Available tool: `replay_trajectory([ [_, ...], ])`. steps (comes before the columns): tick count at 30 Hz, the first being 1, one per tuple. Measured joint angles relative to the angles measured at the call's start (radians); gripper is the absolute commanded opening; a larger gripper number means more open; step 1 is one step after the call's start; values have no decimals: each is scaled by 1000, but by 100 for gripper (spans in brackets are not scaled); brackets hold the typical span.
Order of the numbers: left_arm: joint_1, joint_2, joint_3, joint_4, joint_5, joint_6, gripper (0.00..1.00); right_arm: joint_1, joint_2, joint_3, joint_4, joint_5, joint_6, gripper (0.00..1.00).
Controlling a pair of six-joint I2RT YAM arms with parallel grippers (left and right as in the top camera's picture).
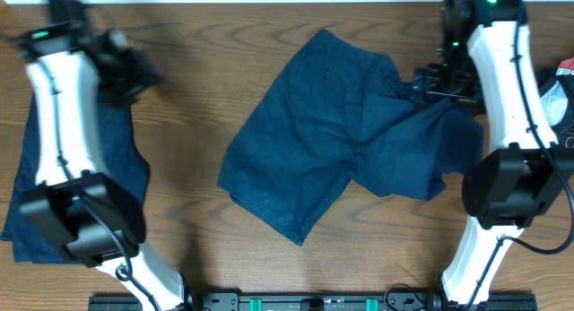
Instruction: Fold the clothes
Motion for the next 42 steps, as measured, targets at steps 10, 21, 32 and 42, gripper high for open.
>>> replay_trajectory([
  [10,-212,119,-31,-48,43,7,74,-88,0,2,-1,-4,-2,99],
  [21,-246,200,-412,76,111,34,68,-88,0,3,10,-11,-24,99],
  [32,-267,130,-643,263,259,11,6,-88,0,4,9,-11,-43,99],
  [42,-168,144,-561,378,230,-67,6,-88,0,4,-1,-17,-46,99],
])
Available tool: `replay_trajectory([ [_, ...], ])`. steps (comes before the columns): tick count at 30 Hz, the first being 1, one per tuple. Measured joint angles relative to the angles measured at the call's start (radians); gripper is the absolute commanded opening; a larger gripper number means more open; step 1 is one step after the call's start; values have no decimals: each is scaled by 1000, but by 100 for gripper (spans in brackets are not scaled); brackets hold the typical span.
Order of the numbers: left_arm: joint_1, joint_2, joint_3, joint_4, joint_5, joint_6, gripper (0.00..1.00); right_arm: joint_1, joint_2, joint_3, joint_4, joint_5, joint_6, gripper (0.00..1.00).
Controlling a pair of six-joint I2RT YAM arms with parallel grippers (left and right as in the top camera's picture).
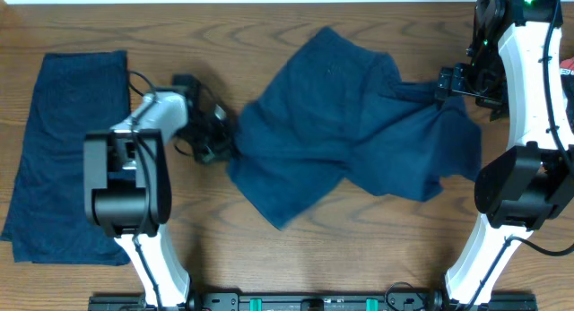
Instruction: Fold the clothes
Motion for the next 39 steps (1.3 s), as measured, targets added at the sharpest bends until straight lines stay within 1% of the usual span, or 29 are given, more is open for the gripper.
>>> replay_trajectory([
  [5,114,31,149,19,-143,-20,6,0,0,0,0,-22,0,99],
  [9,174,35,250,21,-195,-20,6,0,0,0,0,-41,0,99],
  [19,183,39,465,26,-311,-10,6,0,0,0,0,-58,0,99],
  [23,183,40,552,49,-358,-6,5,0,0,0,0,-58,0,99],
  [26,183,40,606,75,-390,-4,6,0,0,0,0,-58,0,99],
  [27,183,40,622,77,-398,-4,37,0,0,0,0,-58,0,99],
  [28,183,40,638,75,-403,3,89,0,0,0,0,-58,0,99],
  [29,184,40,649,70,-407,2,98,0,0,0,0,-59,0,99],
  [31,186,40,668,41,-402,3,98,0,0,0,0,-67,-3,99],
  [37,186,40,674,-144,-363,9,98,2,0,0,8,-103,-29,99],
  [39,182,40,674,-190,-355,19,98,3,0,0,32,-119,-62,99],
])
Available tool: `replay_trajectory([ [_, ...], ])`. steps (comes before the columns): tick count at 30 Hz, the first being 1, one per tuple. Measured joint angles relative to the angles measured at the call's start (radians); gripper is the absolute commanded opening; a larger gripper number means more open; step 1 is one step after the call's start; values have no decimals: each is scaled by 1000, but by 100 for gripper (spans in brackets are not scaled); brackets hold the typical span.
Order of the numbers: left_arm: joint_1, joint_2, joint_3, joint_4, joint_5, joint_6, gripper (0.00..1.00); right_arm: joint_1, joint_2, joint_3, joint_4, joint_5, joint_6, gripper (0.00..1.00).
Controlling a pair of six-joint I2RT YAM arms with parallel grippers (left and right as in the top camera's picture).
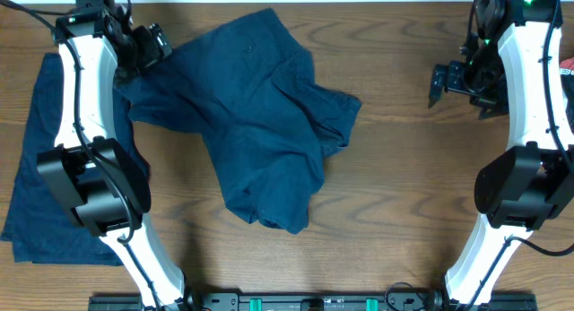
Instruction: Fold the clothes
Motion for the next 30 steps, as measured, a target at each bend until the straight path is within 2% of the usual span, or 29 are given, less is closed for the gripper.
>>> replay_trajectory([
  [8,-68,-94,-1,-216,8,22,98,107,40,5,116,-53,-88,99],
  [16,-169,-315,5,-446,19,22,98,232,266,7,195,-107,-112,99],
  [19,-179,-322,0,-483,18,22,98,251,320,6,239,-130,-122,99],
  [30,-180,-353,-102,-491,-3,22,98,303,319,6,406,-217,-152,99],
])
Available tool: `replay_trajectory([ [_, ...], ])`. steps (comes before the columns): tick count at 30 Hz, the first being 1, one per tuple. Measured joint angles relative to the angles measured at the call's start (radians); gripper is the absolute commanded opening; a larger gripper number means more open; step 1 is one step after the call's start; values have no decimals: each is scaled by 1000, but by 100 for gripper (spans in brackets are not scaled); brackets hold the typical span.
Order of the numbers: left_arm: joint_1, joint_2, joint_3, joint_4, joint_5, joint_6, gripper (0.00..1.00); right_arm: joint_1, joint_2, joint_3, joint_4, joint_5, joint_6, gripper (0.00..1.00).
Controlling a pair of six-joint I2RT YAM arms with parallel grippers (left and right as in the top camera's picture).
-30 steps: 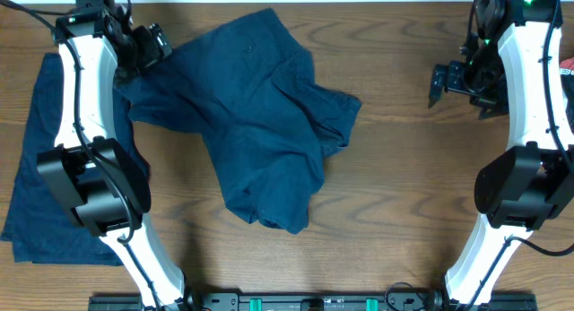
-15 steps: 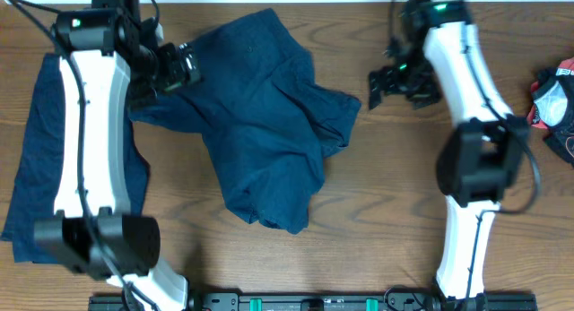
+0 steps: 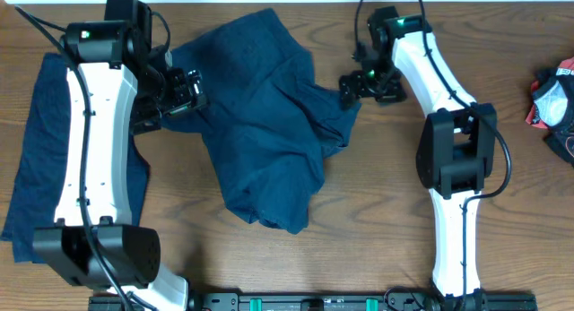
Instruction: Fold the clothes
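Dark blue shorts [image 3: 265, 114] lie crumpled at the middle of the table, one leg reaching down toward the front. My left gripper [image 3: 184, 91] is at their left edge, its fingers spread and touching or just off the cloth. At their right edge my right gripper [image 3: 352, 89] sits against the cloth; whether its fingers hold it does not show. A folded dark blue garment [image 3: 36, 159] lies flat at the far left, partly under the left arm.
A red, white and black garment [image 3: 554, 94] is heaped at the right edge. The table's far edge runs close behind the shorts. The arms' base rail [image 3: 314, 302] lies along the front.
My left gripper moved from the shorts' far-left corner down to their left edge and stands open. My right gripper came in from the far right to the shorts' right edge. The shorts lie unchanged.
First the shorts lay spread right of centre with my right gripper at their right leg and my left arm over the folded garment. Then my left gripper was at their left edge. Later they lay bunched left of centre, the right gripper apart; now both grippers flank them.
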Motion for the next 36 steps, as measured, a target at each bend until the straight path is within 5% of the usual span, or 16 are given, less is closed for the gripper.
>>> replay_trajectory([
  [4,0,-27,0,-8,0,0,98,37,2,0,28,-53,-17,99],
  [5,0,-32,0,-9,0,0,98,50,3,0,31,-61,-21,87],
  [6,0,-34,0,-11,0,0,98,58,3,0,33,-64,-31,64],
  [7,0,-34,0,-12,0,0,98,67,3,0,37,-69,-37,22],
  [9,0,-34,0,-12,-2,0,98,80,3,0,42,-76,-36,1],
  [22,0,-34,0,-19,-26,0,98,41,3,7,-32,16,47,1],
  [36,-92,-34,-55,14,-26,26,94,-300,-13,159,-232,218,180,1],
])
